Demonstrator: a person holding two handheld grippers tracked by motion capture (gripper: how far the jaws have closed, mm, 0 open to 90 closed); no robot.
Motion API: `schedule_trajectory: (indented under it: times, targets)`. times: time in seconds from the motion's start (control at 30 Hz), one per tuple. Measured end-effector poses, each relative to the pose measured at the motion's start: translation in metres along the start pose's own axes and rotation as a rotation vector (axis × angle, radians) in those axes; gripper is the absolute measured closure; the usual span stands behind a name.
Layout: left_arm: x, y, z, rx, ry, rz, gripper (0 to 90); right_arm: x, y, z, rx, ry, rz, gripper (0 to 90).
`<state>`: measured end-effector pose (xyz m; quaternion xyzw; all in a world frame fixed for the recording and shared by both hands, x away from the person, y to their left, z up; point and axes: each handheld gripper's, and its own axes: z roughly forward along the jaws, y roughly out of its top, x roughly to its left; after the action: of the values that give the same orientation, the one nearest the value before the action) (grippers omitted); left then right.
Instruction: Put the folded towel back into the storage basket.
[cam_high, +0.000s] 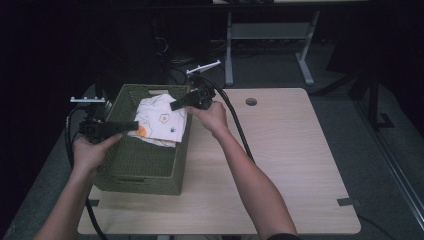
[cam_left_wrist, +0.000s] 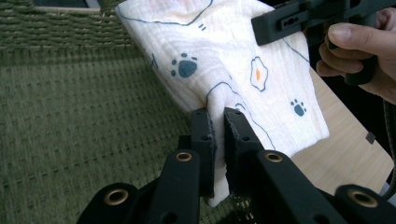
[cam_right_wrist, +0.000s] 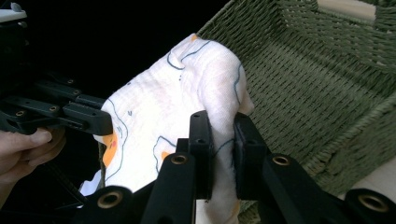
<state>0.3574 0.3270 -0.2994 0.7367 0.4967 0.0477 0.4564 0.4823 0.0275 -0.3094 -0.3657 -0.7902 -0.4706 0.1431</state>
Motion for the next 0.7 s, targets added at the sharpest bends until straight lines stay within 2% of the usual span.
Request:
schedule_trajectory:
  times: [0.7]
  targets:
    - [0.024, -0.017, -0.004, 0.026, 0.038, -0.027, 83.7, -0.002, -0.003, 0.04, 0.029, -0.001, 0.021, 79.6]
